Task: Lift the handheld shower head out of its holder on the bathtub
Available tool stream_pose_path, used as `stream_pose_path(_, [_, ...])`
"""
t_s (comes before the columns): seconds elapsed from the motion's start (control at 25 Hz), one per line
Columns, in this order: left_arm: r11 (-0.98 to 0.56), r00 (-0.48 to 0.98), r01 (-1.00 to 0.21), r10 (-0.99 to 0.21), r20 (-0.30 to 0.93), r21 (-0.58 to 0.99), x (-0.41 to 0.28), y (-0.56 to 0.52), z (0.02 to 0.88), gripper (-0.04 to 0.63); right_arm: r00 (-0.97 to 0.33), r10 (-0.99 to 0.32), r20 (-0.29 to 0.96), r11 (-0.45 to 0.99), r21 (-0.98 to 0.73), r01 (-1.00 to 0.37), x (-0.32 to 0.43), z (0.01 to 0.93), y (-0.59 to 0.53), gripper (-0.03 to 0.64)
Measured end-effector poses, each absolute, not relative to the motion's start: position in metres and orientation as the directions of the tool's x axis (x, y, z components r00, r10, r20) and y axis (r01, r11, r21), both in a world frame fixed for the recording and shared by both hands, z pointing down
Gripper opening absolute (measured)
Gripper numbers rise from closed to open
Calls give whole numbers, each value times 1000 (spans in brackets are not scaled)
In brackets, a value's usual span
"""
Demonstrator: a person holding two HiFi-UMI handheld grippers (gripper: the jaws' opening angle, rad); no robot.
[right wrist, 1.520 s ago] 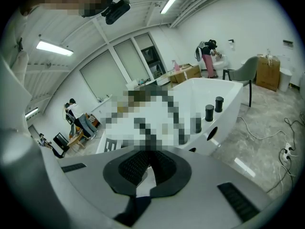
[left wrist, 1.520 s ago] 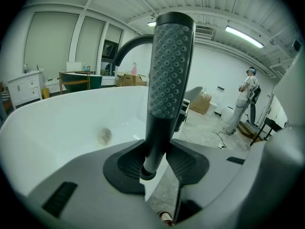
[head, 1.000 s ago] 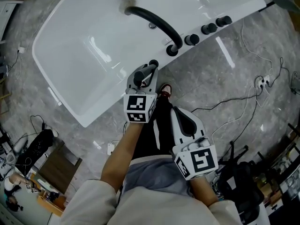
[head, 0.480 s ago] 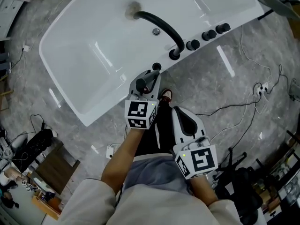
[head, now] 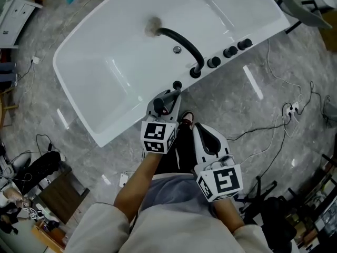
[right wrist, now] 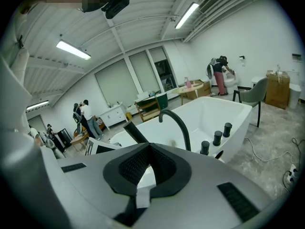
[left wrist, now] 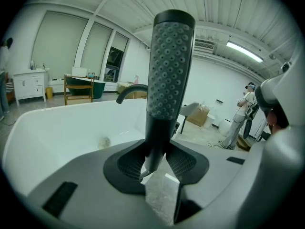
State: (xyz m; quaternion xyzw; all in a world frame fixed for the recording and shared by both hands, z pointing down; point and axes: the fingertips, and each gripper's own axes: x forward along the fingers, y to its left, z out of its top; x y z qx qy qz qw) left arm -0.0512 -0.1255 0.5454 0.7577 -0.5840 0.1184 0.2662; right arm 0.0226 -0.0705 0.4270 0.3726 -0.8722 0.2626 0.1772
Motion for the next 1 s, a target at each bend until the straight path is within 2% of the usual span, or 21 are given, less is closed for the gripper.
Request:
stream_pose_path(0.52, [-126,258,-948,-841,476,291,-55,-120,508,140,-669,-592,449,607,-299,-737,24,396,-77,14])
stream_pose_path(1.0, [-147,274,-945,-843,463,292,-49,-117,467,140,-681,-618,394,632,-266,-728,29,357,-82,14])
